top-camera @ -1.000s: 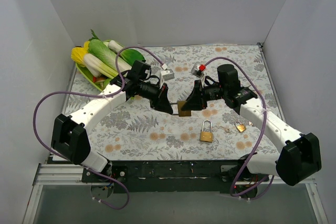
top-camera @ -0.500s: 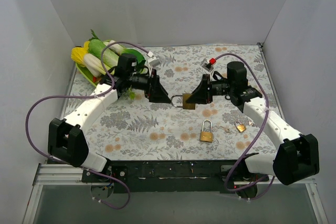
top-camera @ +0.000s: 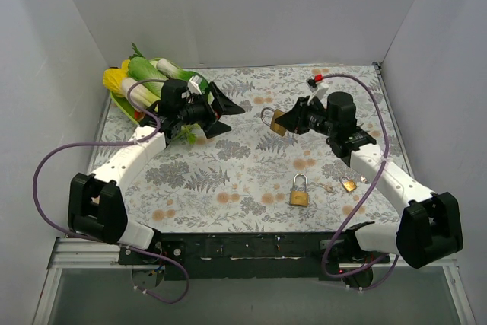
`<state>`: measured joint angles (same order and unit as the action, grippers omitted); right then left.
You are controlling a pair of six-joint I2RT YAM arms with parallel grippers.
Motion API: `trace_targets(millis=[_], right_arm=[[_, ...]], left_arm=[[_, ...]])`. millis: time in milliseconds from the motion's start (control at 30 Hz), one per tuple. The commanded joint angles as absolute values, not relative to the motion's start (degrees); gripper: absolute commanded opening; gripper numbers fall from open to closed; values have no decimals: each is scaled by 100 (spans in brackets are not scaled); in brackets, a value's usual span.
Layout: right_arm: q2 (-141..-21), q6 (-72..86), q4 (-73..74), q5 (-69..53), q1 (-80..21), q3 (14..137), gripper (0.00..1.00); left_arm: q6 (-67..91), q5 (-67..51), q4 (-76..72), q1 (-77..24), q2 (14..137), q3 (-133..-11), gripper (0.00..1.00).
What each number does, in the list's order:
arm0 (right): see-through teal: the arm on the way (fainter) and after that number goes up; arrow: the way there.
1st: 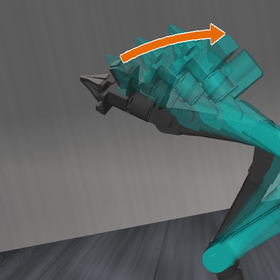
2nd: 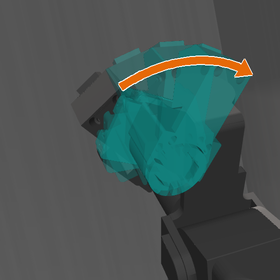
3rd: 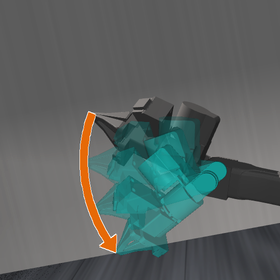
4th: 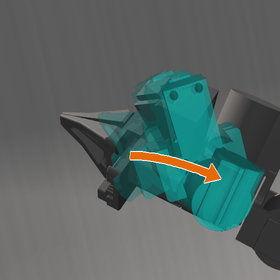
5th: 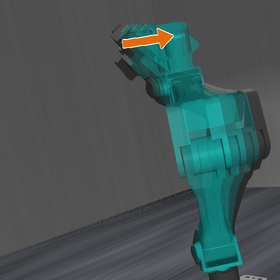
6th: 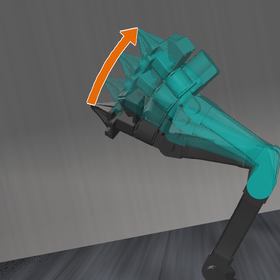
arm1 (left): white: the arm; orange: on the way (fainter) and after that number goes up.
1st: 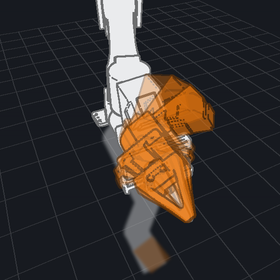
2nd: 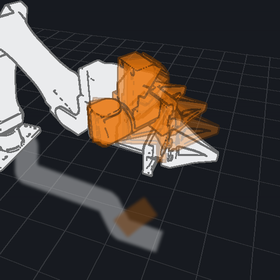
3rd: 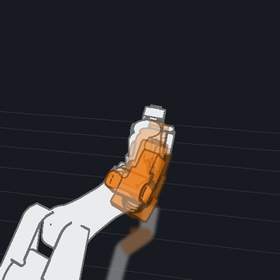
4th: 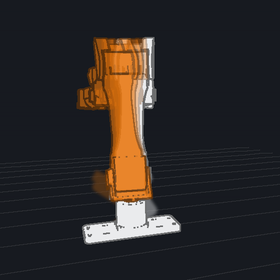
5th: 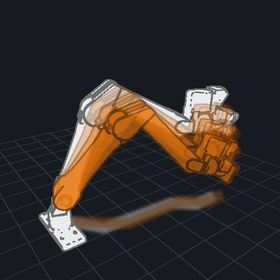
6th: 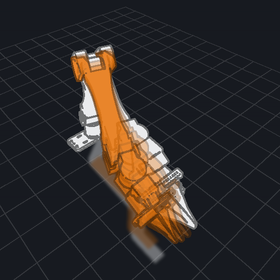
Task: Lock with the key
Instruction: Lock the lock.
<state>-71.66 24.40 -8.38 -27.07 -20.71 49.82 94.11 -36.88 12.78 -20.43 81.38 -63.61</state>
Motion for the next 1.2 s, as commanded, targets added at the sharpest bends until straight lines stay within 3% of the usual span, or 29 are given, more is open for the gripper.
trace_targets(millis=[0, 233, 533, 1167], right_arm=[[-7084, 2127, -1520, -1443, -2618, 5616, 1], [-7207, 1995, -1318, -106, -3567, 5906, 1], [-7225, 2022, -1661, -35, -3832, 5783, 1], [-7286, 2382, -1802, -35, -3929, 5880, 1]], left_arm=[[10897, -3402, 1265, -2153, 8419, -6731, 98], [11522, -3112, 1248, -2619, 8605, -6996, 98], [12058, -2602, 1257, -2962, 8569, -7014, 98], [12621, -2768, 958, -2997, 8780, -6812, 98]])
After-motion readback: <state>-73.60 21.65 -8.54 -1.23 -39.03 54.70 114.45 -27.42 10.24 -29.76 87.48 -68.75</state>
